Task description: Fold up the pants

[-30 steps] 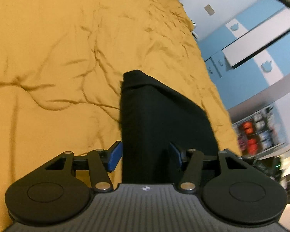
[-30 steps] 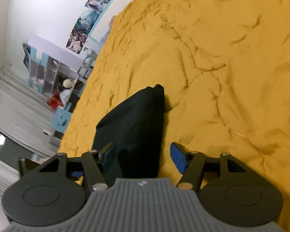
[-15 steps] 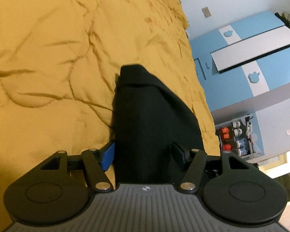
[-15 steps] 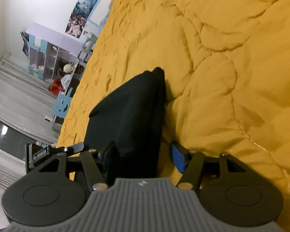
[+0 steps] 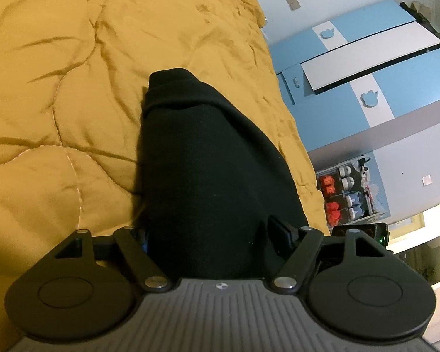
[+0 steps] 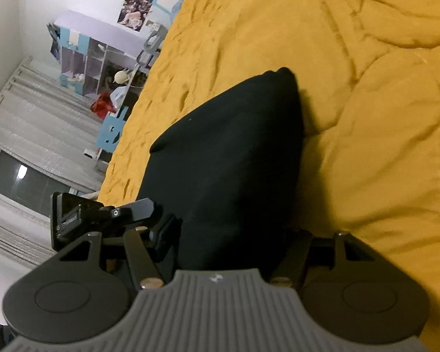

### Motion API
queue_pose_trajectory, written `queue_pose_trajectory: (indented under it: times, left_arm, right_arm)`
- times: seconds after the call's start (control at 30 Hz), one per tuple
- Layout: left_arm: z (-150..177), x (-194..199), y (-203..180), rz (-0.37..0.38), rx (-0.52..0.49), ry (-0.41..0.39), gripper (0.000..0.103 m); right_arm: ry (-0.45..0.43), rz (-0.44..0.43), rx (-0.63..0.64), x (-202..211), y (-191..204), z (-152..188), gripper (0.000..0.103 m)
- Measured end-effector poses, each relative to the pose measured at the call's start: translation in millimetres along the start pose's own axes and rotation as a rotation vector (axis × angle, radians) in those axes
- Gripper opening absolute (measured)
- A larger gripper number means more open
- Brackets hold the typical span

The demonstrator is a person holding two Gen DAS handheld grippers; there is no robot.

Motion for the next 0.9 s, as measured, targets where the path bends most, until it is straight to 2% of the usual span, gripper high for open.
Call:
queue_pose_trajectory:
  times: [0.07,0.1,0.2,0.5,0.77,0.9]
  left_arm:
    - [0.2,0.2,-0.5,-0.009,0.005,-0.004,0.079]
    - [0.2,0.8,-0.4,-0.021,0.003,-0.008,0.073]
    - [1.7,2.0,-1.6,-0.055,-0.007,-0.019,0.068]
    - [8.2,1.2,-12.8,-0.161,-0.041,-0.055,0.056]
    - [12.9,3.2,-23.1,-0.235,-0.07,-0.086,0.047]
    - [16.0,7.7,-34.7,-0.257,-0.079,-0.108,0.037]
  right_arm:
    - [-0.001,-0.001,0.014,-0.9,4.1,0.5,0.049]
    - [0.0,-0.001,0.019,-2.2,5.8,0.5,0.045]
    - [0.001,0.005,0.033,-2.6,9.7,0.4,0.039]
    - [0.0,0.038,0.06,-1.8,14.1,0.1,0.03]
    - [-0.004,0.053,0.078,-3.0,19.1,-2.5,0.026]
    - [-0.01,0.054,0.088,0.5,18.7,-0.8,0.022]
Point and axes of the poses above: each gripper's, at about its wrist camera, not at the fingertips, and x roughly against the way its jaws point, y to its left, z to its underside, the point moved 7 cm from there along -x, roughly the way its jaws point, and after that the axes turned 13 degrees about x, right-handed, at the moved point
